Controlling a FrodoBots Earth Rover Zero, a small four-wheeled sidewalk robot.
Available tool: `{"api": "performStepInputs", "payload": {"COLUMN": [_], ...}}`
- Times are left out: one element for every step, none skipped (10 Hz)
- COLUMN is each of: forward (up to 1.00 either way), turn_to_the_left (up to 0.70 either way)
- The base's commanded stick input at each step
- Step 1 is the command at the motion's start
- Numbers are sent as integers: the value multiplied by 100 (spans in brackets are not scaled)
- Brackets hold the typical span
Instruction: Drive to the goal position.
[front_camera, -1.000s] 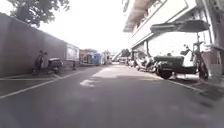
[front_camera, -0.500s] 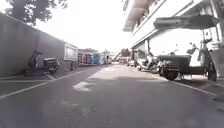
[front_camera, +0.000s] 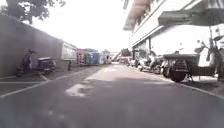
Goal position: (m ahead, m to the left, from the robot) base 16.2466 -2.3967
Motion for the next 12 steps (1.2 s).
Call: {"api": "performStepInputs", "payload": {"forward": [70, 70, 70, 70, 70, 70, 70, 70, 70, 70, 70, 70], "turn_to_the_left": [0, 0, 0, 0, 0, 0, 0, 0, 0, 0, 0, 0]}}
